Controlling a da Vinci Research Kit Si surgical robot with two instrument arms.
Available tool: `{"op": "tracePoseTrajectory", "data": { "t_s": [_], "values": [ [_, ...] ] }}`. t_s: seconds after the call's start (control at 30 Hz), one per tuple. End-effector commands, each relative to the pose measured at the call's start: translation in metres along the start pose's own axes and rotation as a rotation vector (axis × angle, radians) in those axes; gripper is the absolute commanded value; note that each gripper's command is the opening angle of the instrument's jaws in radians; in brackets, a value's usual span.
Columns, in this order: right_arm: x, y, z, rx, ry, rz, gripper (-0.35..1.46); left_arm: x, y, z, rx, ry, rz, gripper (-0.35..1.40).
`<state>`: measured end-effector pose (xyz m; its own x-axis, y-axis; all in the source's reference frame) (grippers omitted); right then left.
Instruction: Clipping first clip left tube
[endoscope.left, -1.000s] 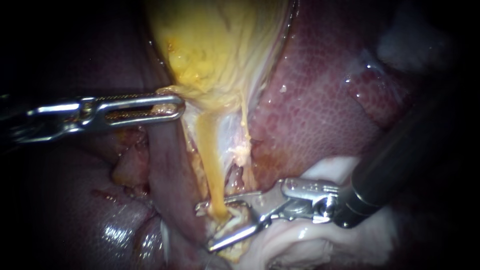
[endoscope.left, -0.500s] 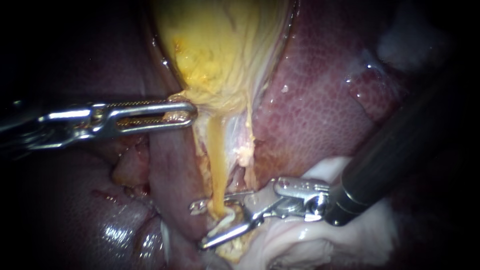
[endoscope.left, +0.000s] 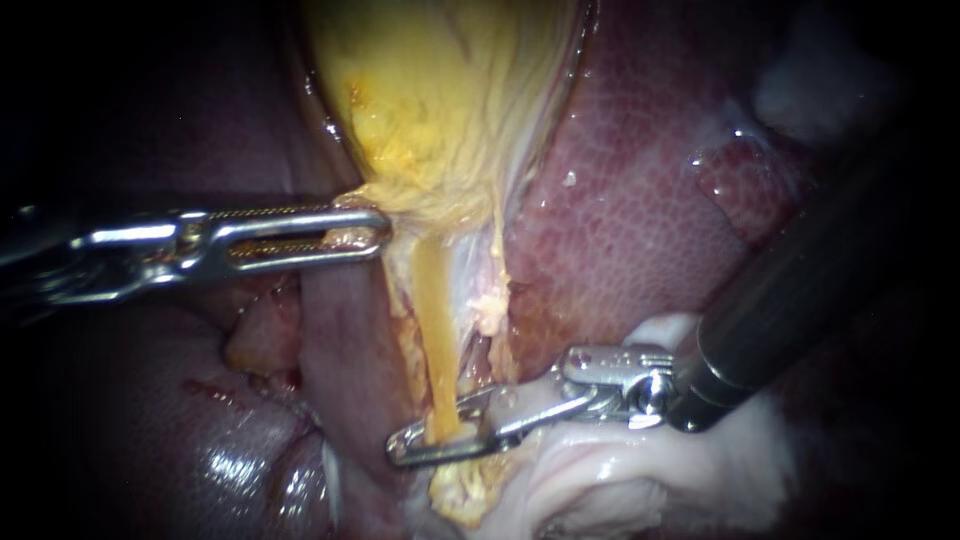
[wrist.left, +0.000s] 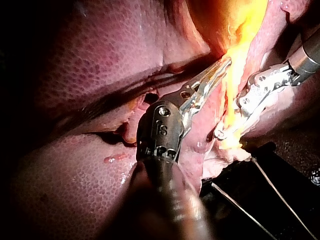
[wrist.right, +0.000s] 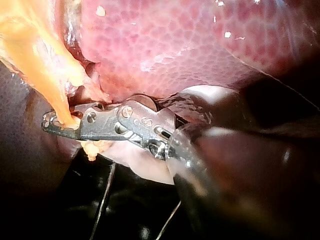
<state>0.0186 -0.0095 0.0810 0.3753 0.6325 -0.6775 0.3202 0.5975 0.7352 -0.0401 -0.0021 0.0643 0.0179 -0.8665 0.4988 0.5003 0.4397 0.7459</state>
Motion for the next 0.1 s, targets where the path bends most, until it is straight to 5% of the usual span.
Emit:
{"op": "tracePoseTrajectory", "data": {
  "t_s": [0.03,0.1],
  "values": [
    [0.0000,0.0000,-0.0001,0.000,0.000,0.000,-0.35,0.0000,0.0000,-0.0001,-0.001,0.000,0.000,-0.35],
    [0.0000,0.0000,-0.0002,0.001,0.000,0.000,-0.35,0.0000,0.0000,-0.0001,0.000,0.000,0.000,-0.35]
  ]
}}
